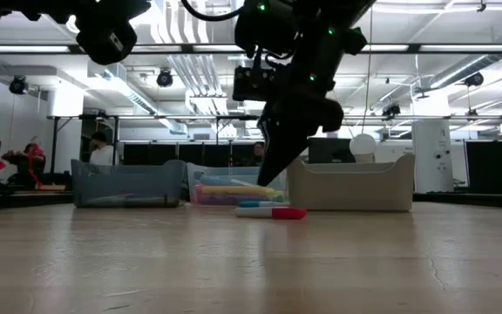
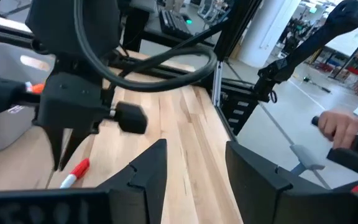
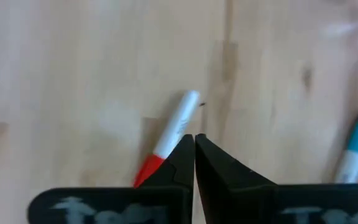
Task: Pick & Place Markers
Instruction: Put the red mini marker into the black bin
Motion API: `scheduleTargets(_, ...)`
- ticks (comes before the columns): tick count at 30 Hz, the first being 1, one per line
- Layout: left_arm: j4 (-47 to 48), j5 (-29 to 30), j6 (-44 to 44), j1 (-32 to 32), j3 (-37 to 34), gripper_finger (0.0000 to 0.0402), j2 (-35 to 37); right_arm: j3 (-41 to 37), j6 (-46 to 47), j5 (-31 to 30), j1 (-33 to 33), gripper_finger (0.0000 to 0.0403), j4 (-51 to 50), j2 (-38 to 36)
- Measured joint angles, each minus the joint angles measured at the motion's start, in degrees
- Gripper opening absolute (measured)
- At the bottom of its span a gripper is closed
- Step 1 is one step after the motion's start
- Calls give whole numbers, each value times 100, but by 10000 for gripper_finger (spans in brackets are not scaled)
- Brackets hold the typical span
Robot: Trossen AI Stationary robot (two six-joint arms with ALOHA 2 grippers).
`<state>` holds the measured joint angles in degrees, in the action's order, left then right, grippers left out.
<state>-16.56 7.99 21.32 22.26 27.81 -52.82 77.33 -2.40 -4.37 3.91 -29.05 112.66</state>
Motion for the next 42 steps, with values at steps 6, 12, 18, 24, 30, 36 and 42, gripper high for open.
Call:
scheduleTargets(6, 149, 1, 111, 0, 0, 156, 0, 25, 719, 337, 69, 12, -84, 0)
scheduleTargets(12, 125, 93, 111, 0, 0, 156, 0, -164, 1160, 209, 246, 68, 135, 7)
scheduleTargets(18, 122, 98, 111, 4, 0, 156, 0, -259, 1533, -712, 349, 141, 130, 9)
scheduleTargets(24, 118, 96, 111, 4, 0, 156, 0, -345, 1621, -691, 400, 155, 404, 75)
scheduleTargets(30, 103, 98, 111, 2, 0, 156, 0, -333, 1729, -604, 413, 143, 550, 445)
scheduleTargets(36, 116, 105, 114, -2, 0, 156, 0, -323, 1790, -592, 413, 104, 512, 548)
scheduleTargets(42, 118, 109, 61, -4, 0, 156, 0, -329, 1777, -463, 413, 27, 495, 553)
